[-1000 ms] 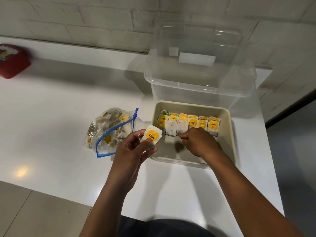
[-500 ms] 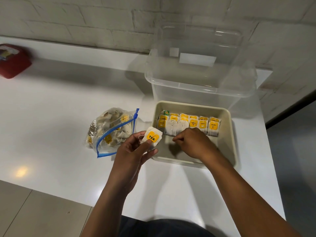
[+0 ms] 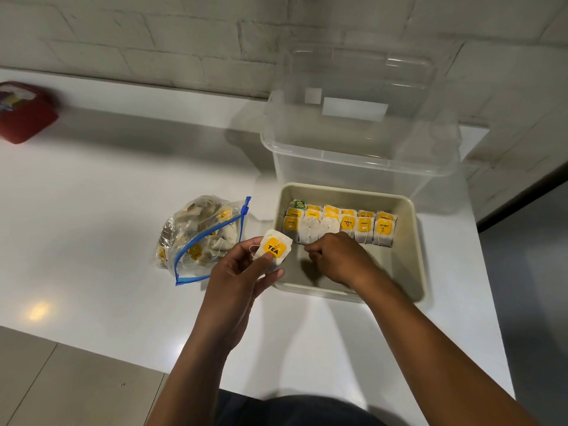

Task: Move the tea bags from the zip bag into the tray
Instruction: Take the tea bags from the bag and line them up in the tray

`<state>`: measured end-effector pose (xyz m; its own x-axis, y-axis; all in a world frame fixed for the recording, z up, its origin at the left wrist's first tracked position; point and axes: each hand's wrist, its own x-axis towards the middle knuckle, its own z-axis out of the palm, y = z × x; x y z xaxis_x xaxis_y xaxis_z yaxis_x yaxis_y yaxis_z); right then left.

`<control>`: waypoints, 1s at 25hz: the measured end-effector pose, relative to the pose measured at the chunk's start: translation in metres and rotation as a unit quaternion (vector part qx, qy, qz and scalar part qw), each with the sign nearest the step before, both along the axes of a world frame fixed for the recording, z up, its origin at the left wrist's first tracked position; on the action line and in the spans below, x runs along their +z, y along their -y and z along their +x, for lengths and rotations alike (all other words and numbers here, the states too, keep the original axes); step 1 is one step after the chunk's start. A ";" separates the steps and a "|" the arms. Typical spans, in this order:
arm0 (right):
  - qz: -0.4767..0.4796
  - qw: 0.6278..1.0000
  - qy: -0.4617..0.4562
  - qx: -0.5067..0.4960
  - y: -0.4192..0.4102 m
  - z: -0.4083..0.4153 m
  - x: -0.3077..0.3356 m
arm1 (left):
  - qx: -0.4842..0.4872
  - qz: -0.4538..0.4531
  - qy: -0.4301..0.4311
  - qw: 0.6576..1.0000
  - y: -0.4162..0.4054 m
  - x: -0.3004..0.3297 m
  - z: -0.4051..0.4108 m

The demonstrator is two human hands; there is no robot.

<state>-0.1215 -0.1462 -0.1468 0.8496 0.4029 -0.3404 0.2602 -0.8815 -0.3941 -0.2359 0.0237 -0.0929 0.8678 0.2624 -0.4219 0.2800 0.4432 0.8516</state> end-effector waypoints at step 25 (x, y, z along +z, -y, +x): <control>0.409 0.866 -0.120 -0.259 0.044 -0.029 0.087 | -0.117 0.034 0.050 0.991 0.035 0.002 0.015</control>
